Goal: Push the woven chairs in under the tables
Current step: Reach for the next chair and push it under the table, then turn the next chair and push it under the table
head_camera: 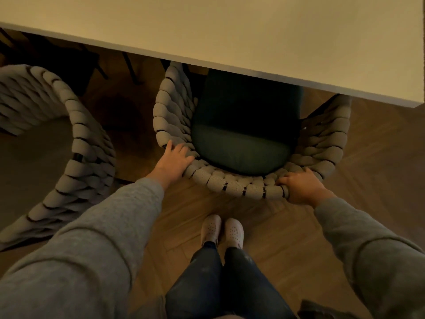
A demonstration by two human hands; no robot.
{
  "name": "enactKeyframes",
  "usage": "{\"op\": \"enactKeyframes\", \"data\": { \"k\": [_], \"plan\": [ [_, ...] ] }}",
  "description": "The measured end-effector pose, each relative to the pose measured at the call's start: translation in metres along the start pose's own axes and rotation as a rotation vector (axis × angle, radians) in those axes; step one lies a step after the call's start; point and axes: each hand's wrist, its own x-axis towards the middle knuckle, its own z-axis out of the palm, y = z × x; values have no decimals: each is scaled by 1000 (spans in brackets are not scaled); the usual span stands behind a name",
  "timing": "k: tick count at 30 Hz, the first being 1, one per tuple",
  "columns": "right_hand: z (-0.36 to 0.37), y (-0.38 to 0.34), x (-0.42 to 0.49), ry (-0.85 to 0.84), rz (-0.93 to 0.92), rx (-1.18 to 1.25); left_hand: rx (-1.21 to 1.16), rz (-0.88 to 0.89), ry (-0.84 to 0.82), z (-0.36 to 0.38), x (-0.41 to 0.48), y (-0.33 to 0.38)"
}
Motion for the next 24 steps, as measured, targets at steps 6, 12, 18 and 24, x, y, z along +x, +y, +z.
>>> {"op": "enactKeyframes", "data": {
  "k": [6, 12, 18, 24],
  "plan": [
    [-10, 1, 4, -43, -10, -6, -163, -83, 79, 10, -20, 11],
    [-22, -1, 9, -76, 18, -42, -304, -144, 178, 16, -32, 9],
    [-38, -23, 11, -235, 90, -90, -415, -274, 237, 45, -67, 2],
    [-113, -132, 52, -280, -5, 90, -571, -595, 167, 91, -118, -59]
  ]
}}
